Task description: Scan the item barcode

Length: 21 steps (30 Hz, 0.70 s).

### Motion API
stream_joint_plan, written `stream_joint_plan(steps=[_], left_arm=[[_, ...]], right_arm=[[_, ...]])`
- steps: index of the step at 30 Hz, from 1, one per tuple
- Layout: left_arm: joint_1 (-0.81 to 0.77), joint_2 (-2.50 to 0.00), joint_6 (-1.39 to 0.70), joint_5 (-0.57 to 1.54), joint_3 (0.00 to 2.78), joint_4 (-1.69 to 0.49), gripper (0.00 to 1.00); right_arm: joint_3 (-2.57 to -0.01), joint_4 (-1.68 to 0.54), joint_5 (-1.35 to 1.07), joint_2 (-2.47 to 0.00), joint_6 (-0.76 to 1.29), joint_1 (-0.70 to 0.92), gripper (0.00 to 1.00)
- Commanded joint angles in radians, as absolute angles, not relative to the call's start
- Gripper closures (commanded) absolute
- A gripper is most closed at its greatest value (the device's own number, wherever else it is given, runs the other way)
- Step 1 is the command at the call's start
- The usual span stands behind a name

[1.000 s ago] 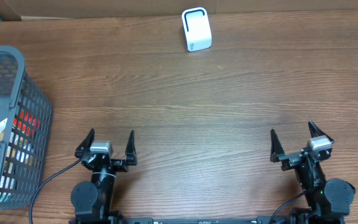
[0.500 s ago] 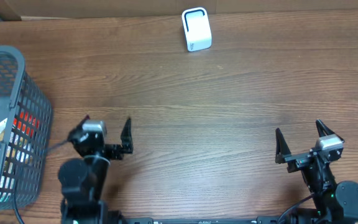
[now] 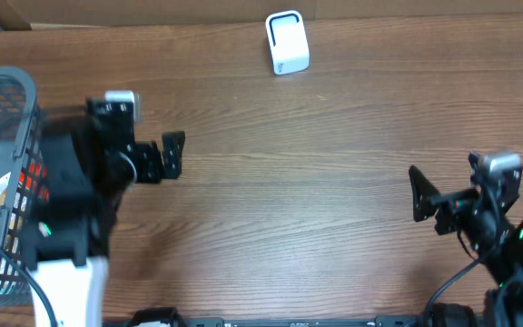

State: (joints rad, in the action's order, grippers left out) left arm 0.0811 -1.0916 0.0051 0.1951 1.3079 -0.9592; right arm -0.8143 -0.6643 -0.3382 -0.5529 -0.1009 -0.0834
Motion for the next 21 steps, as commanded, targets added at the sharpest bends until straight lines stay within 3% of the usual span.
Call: stream_joint_plan(steps=[1, 5, 8, 15, 21], left_arm=[[0.091, -1.229, 0.027, 0.207, 1.567, -1.100, 0.00], [0.091, -1.372, 0.028, 0.202, 1.836, -1.266, 0.01], [0.091, -1.417, 0.034, 0.171, 1.919, -1.269, 0.01], [0.110, -1.418, 0.047, 0.142, 1.934, -1.253, 0.00], [0.396, -1.420, -0.294, 0.072, 1.934, -1.306, 0.00]], right_arm=[[-0.984, -0.757, -0.380, -0.694, -0.093, -0.078, 0.00], [-1.225, -0.992, -0.424, -0.911, -0.093, -0.078, 0.00], [-1.382, -1.140, -0.448, -1.060, -0.093, -0.078, 0.00], [-1.473, -1.224, -0.525, -1.279, -0.071, -0.078, 0.00], [-1.473, -1.225, -0.608, -1.356, -0.072, -0.078, 0.00]])
